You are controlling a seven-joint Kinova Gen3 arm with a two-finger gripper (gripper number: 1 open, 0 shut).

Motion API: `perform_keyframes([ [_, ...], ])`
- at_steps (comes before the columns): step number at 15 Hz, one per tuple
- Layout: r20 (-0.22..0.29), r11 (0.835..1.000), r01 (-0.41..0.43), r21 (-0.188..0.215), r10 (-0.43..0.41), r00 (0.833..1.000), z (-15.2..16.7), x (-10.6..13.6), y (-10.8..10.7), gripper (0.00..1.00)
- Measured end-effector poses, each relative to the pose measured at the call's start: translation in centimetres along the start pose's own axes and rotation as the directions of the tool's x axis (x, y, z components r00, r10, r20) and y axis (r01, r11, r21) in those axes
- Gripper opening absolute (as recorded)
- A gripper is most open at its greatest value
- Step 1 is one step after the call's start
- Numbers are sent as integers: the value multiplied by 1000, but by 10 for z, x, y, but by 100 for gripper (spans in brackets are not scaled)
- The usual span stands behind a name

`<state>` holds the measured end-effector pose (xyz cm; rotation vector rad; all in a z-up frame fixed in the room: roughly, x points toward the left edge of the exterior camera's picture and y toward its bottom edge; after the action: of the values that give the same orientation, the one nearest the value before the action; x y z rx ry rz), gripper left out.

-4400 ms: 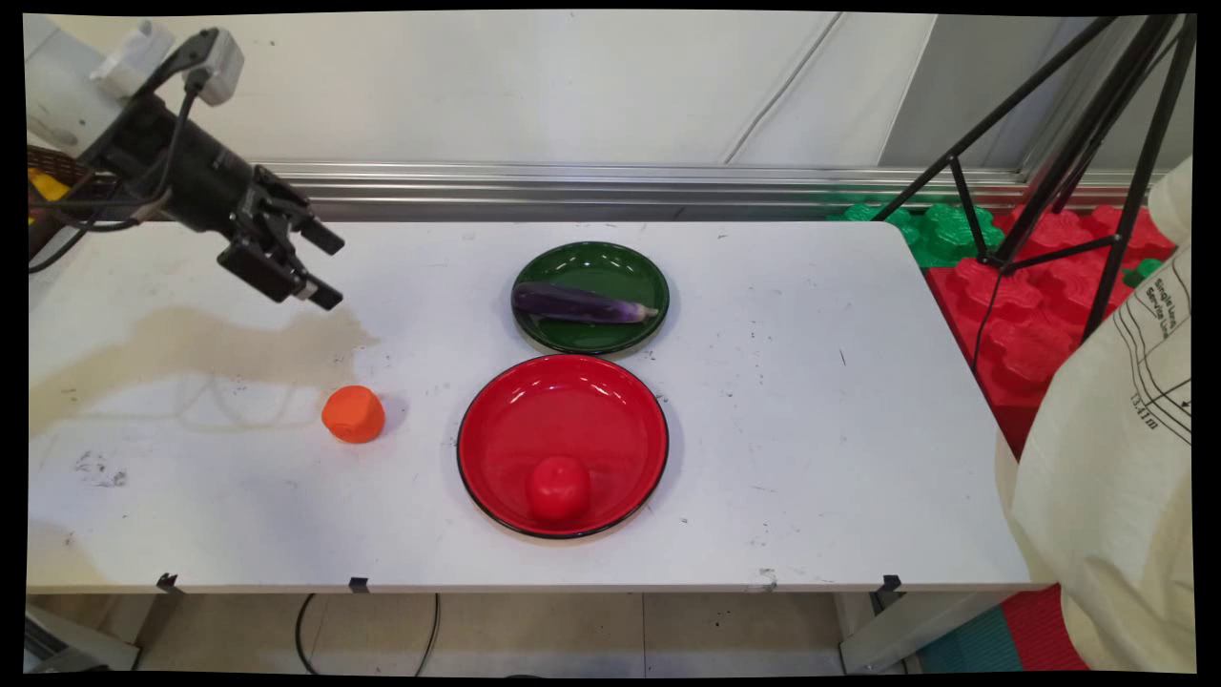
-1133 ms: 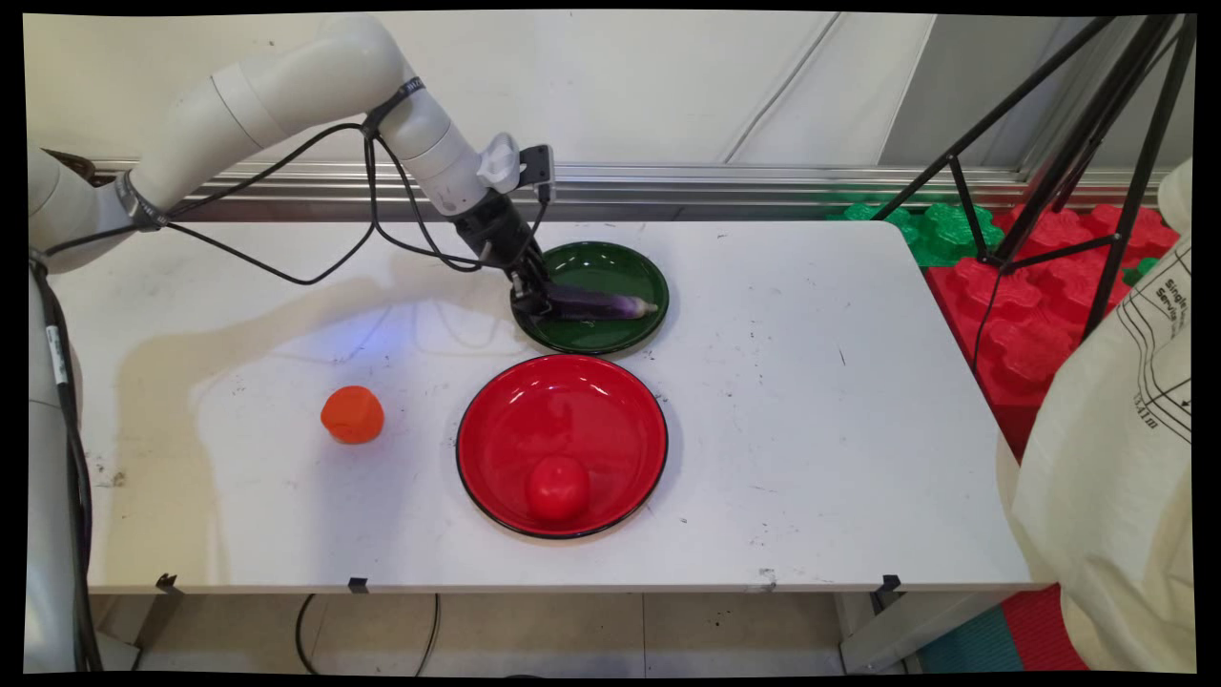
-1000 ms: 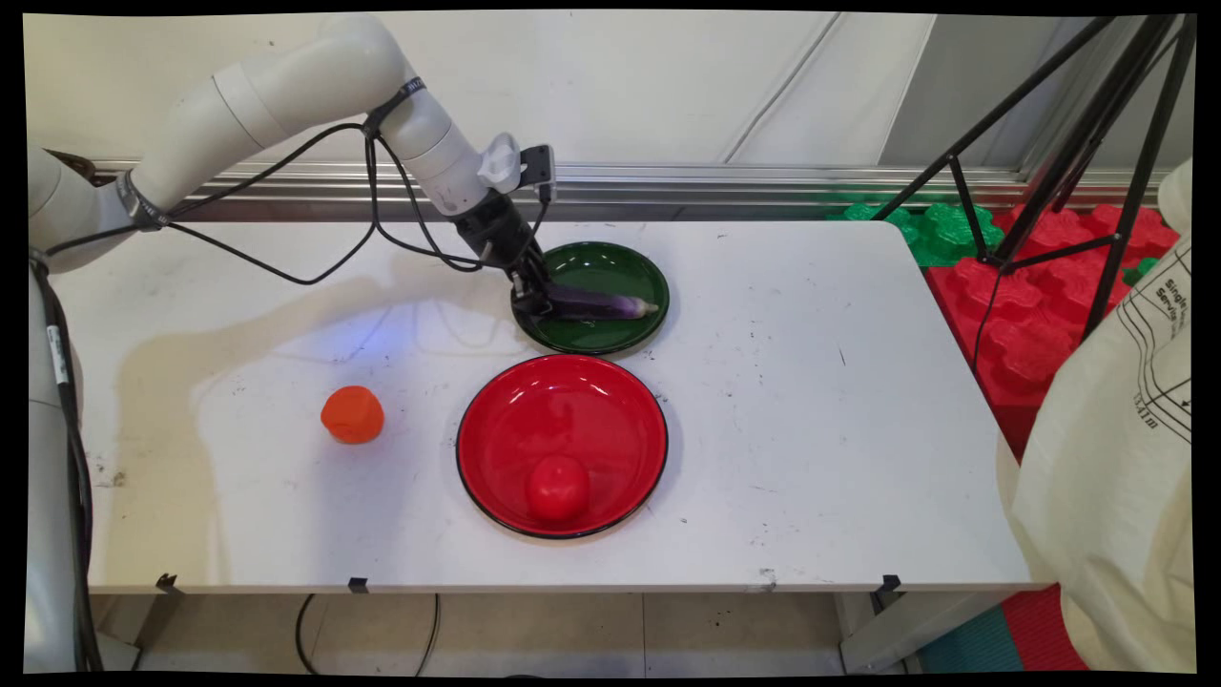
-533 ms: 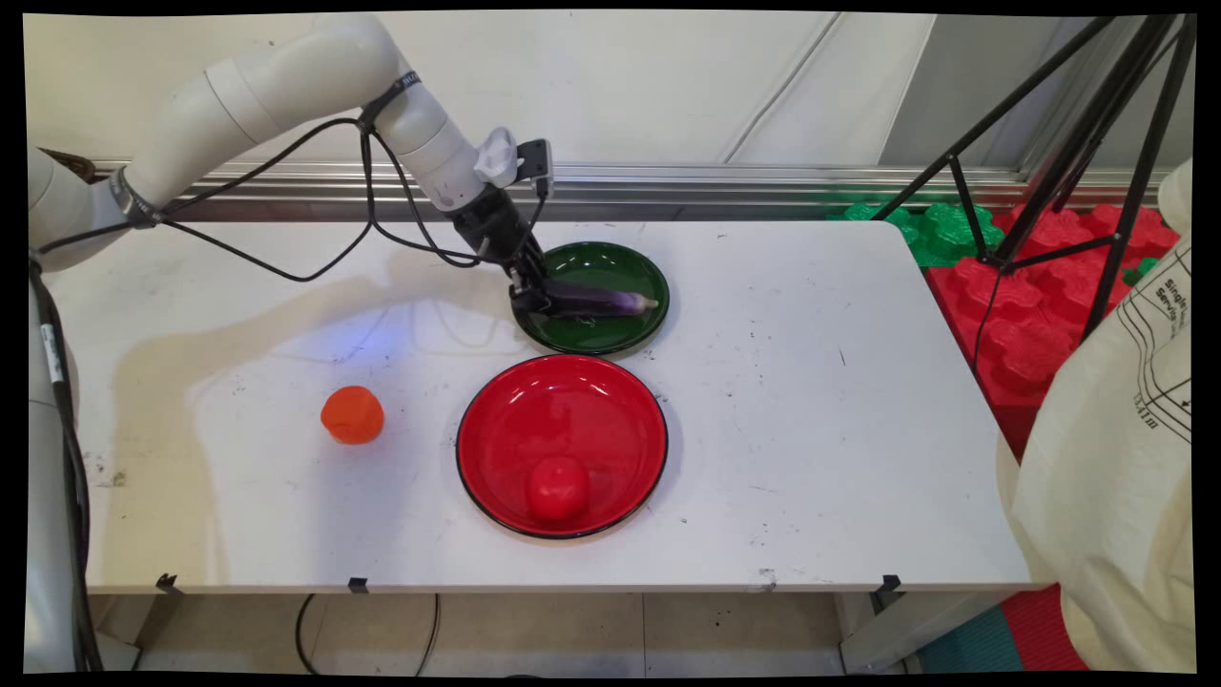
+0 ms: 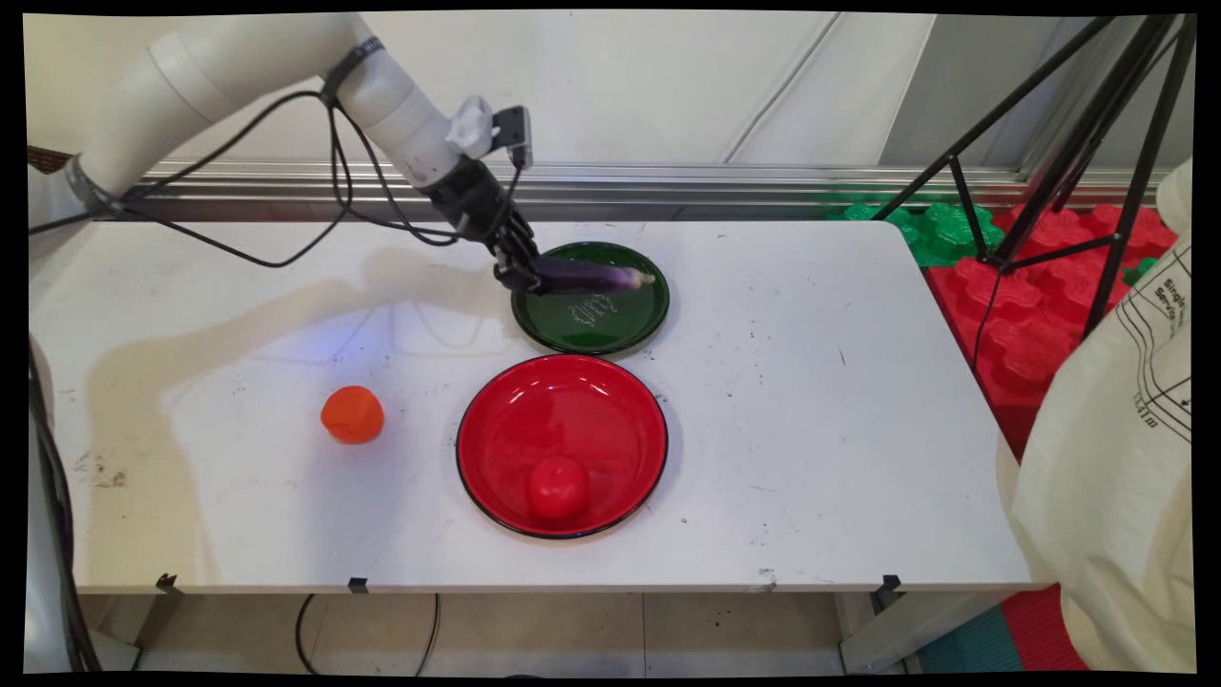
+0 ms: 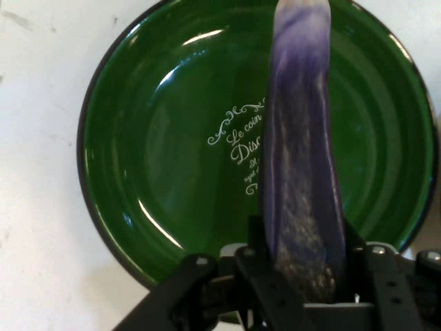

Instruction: Place the picked object on the table

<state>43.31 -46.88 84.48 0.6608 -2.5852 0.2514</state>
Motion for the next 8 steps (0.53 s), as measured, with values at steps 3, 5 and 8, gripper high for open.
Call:
perform_keyframes([
  [3, -11, 1000, -9, 5, 9, 1000, -17, -2, 3, 0],
  [5, -18, 1000, -20, 8, 20, 1000, -34, -5, 7, 0],
  [8, -25, 999, -32, 8, 32, 999, -56, -10, 12, 0],
])
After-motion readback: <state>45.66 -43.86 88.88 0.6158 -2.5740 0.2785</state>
